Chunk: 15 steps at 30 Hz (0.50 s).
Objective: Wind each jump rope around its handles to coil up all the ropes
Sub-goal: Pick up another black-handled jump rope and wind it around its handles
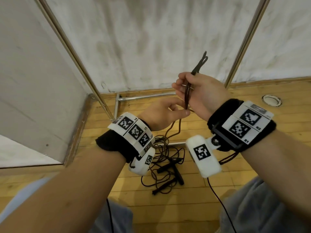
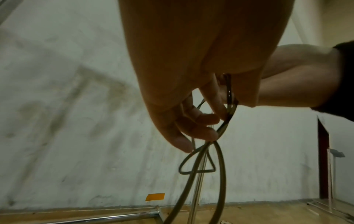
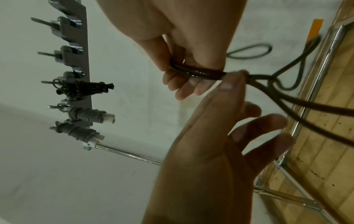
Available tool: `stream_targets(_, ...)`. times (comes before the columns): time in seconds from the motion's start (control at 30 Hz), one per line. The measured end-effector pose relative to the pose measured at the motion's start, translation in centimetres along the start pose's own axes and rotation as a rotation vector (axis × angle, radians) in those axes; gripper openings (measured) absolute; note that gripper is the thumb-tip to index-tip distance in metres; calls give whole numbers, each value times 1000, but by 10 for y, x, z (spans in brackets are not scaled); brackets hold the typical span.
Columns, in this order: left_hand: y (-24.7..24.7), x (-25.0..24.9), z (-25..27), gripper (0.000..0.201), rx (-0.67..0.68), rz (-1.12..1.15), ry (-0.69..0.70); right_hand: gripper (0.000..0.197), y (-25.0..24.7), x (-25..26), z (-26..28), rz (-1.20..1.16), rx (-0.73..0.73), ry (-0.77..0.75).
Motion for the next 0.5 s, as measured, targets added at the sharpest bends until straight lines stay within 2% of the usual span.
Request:
stream_targets(0.07,0,-5,-1,12,-23,-5,39,22,5,2,0,52,21,-23)
stream_targets(0.13,-5,-7,-1,20,-65,2,52,22,8,8,-1,207,31,-82)
stream_targets(0.27,-38,-7,2,15,-231,109,63,36,12,16,-1,778,83,-177)
stream_targets(0.33,-53,-5,5,13,-284,179,65,39,13,9,1,994,180,-167)
stream_targets(0.4,-61,-3,7,18,-286,256,46,34,11,-5,4,1160,272,-129)
stream_targets(0.5,-66,-3,11,21,-267,324,34,25,9,-23,8,1240,314,-106)
Point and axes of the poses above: each hand's wrist, its own z-axis away from the middle knuckle, its own y-axis out of the palm, x = y × z, the point moved 9 cm from there along -z, towards the middle knuckle, and after that the axes turned 2 degrees about -z, right-handed, at the moved point
